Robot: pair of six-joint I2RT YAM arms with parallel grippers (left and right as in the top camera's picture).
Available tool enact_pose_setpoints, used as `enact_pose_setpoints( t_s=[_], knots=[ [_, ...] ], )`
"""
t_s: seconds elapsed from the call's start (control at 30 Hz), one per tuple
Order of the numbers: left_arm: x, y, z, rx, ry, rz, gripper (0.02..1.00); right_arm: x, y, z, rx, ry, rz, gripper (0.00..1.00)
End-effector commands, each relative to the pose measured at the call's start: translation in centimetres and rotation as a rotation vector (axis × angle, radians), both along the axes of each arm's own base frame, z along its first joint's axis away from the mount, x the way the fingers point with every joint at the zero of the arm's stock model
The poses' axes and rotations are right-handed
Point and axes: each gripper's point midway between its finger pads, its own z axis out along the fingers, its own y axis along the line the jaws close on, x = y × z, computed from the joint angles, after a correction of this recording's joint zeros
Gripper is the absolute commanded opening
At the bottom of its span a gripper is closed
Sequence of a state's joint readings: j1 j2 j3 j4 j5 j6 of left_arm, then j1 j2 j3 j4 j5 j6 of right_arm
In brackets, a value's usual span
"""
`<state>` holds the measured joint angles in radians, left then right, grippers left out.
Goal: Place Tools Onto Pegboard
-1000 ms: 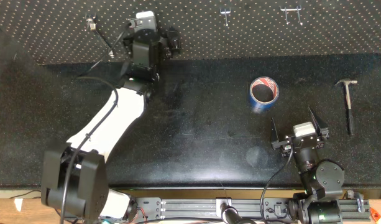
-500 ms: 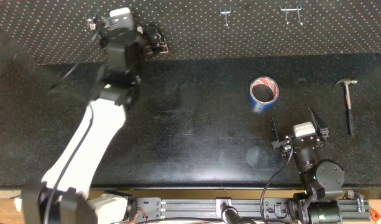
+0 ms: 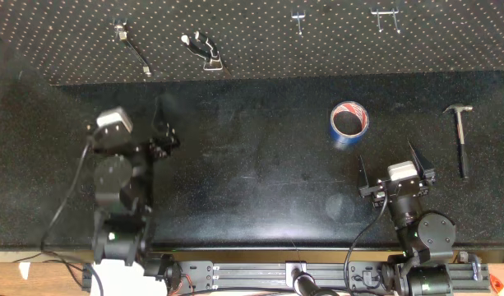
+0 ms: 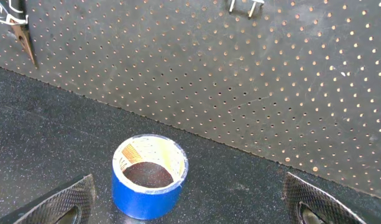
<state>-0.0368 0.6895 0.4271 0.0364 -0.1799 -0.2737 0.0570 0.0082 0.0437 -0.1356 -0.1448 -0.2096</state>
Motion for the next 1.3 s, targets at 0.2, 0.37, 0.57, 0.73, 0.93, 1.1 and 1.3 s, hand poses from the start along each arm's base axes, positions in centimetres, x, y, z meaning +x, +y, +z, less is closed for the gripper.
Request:
enact_pose_setpoints(
  t_s=[0.2, 0.37, 0.57, 0.73, 0.93, 1.1, 1.3],
  knots=[
    [-3.9, -0.8, -1.8, -0.017, -0.205, -0.055, 0.996, 0.0, -0.2, -0.2, 0.017, 0.006, -0.009, 0.976],
    [-4.7, -1.6, -2.7, -0.022, -0.256, -0.106, 0.996, 0.0, -0.2, -0.2, 0.017, 0.006, -0.009, 0.976],
    [-5.4, -2.8, -4.2, -0.029, -0.238, -0.179, 0.996, 0.0, -0.2, -0.2, 0.017, 0.006, -0.009, 0.976],
    [-5.8, -2.2, -5.6, -0.025, -0.185, -0.149, 0.996, 0.0, -0.2, -0.2, 0.017, 0.006, -0.009, 0.976],
    [-6.0, -2.0, -6.6, -0.026, -0.147, -0.143, 0.993, 0.0, -0.2, -0.2, 0.017, 0.006, -0.009, 0.976],
    [-6.0, -1.6, -6.6, 0.118, -0.135, -0.154, 0.996, 0.0, -0.2, -0.2, 0.017, 0.006, -0.009, 0.976],
    [-6.0, -1.6, -6.6, 0.126, -0.134, -0.156, 0.996, 0.0, -0.2, -0.2, 0.017, 0.006, -0.009, 0.976]
  ],
)
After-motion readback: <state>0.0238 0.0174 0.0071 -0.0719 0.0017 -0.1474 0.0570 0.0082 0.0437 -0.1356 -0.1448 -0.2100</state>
